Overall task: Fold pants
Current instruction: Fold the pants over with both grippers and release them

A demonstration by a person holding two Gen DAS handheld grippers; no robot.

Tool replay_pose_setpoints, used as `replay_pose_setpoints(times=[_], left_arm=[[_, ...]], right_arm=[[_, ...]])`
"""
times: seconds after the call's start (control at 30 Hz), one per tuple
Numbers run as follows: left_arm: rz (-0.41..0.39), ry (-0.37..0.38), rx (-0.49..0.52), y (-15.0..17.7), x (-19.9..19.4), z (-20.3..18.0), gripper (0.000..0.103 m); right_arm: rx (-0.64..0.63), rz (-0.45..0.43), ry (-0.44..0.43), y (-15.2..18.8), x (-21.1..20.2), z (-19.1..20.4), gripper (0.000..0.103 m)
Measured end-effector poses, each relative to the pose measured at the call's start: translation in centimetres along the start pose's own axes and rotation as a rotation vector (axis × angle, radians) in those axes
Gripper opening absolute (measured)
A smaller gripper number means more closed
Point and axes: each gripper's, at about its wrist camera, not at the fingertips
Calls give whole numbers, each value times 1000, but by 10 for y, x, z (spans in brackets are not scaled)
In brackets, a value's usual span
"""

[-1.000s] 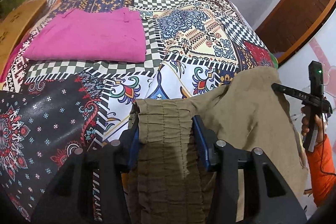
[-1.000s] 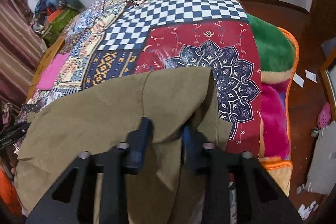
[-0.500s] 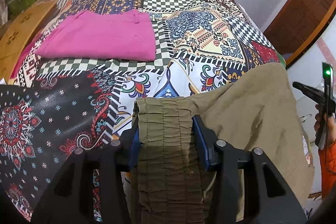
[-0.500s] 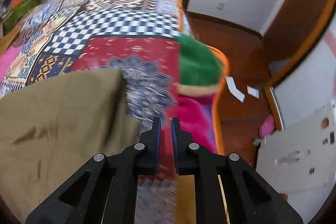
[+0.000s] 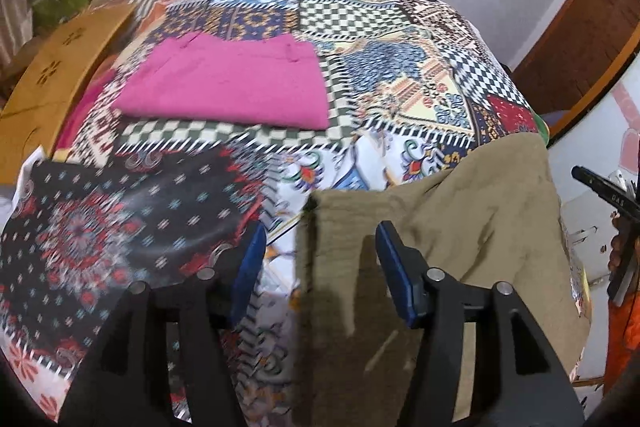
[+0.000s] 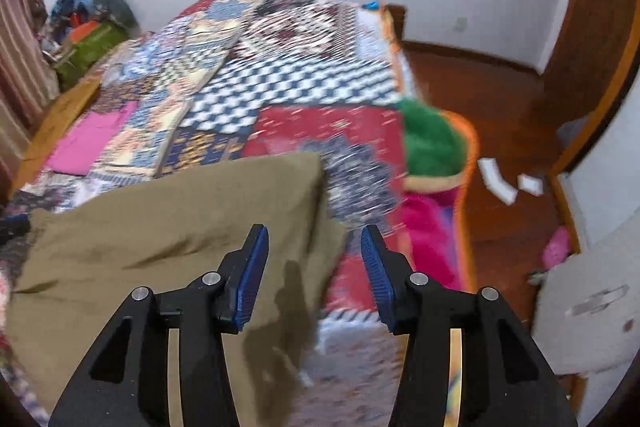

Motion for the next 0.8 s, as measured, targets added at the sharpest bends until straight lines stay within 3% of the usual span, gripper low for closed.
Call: replay_pose_setpoints(times=[0.33, 0.43, 0.57, 0.8], left_arm=[[-18, -37, -93, 35, -61, 20, 67], [-25, -7, -106, 48, -76, 17, 76], [-17, 30, -111, 66, -88, 6, 89], [52, 128, -164, 97, -86, -5, 89]], right_arm=[[-77, -12, -187, 19, -36, 82, 47], [-123, -36, -207, 26, -49, 105, 55], [-212, -26, -206, 42, -58, 137, 55], [-272, 20, -241, 64, -58, 174, 55]])
Point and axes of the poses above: each gripper's, at about its wrist camera, not at the fingertips, and x roughly the way its jaws point, z to its left, y to its underside, and after that the axes turned 8 degrees about -z, right-handed
